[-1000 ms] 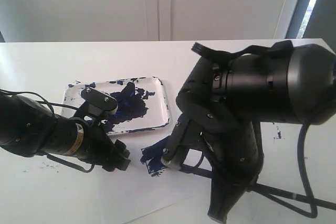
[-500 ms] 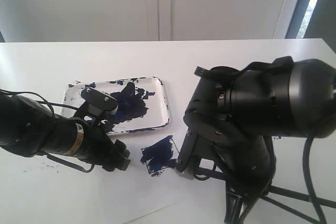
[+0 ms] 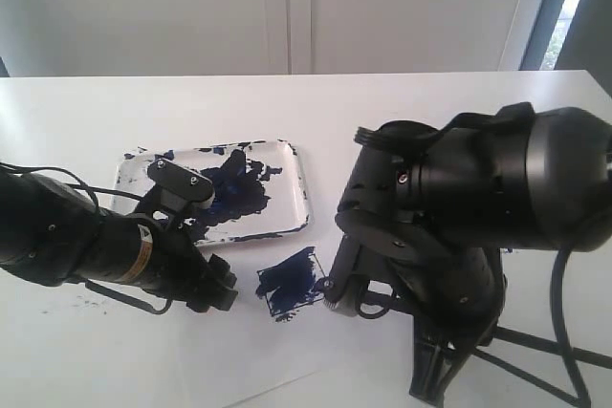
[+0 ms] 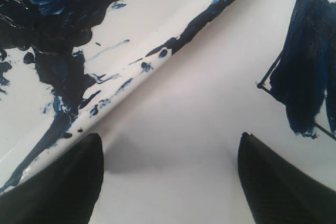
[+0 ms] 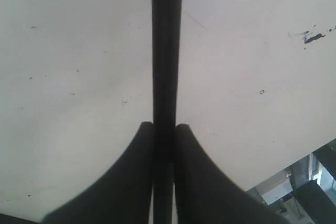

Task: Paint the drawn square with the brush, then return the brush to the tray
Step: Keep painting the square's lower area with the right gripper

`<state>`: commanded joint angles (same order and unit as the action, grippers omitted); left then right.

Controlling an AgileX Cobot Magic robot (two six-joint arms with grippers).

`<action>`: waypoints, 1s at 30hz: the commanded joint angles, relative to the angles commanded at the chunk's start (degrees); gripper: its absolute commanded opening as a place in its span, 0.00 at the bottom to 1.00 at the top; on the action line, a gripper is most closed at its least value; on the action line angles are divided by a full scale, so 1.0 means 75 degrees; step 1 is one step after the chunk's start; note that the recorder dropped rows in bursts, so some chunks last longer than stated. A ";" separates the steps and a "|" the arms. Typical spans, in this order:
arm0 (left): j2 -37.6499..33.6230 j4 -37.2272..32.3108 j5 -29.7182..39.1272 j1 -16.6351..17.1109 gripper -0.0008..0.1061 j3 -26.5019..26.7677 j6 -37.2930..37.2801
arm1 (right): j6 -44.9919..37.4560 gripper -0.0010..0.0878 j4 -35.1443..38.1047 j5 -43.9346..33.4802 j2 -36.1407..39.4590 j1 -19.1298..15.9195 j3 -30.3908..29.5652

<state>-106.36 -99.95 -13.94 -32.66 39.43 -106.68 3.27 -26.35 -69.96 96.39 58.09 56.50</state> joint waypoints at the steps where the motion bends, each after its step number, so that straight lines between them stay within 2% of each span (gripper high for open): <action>1: 0.0000 0.0000 0.0000 0.0000 0.71 0.0000 0.0000 | 0.0000 0.01 0.0000 0.0000 0.0039 0.0000 0.0014; 6: 0.0000 0.0000 0.0000 0.0000 0.71 0.0000 0.0000 | 0.0199 0.01 -0.0082 0.0286 0.0276 0.0000 0.0045; 12: 0.0000 0.0000 0.0000 0.0000 0.71 0.0000 0.0000 | 0.0415 0.01 -0.0066 0.0744 0.0414 0.0000 0.0450; 25: 0.0000 0.0000 0.0000 0.0000 0.71 0.0000 0.0000 | 0.0415 0.01 -0.0212 0.0774 0.0625 0.0000 0.0925; 30: 0.0000 0.0000 0.0000 0.0000 0.71 0.0000 0.0000 | 0.0449 0.01 -0.0378 0.0386 0.0863 0.0000 0.0925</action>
<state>-106.36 -99.95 -13.94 -32.66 39.43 -106.68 6.64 -29.18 -67.07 102.86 58.09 63.43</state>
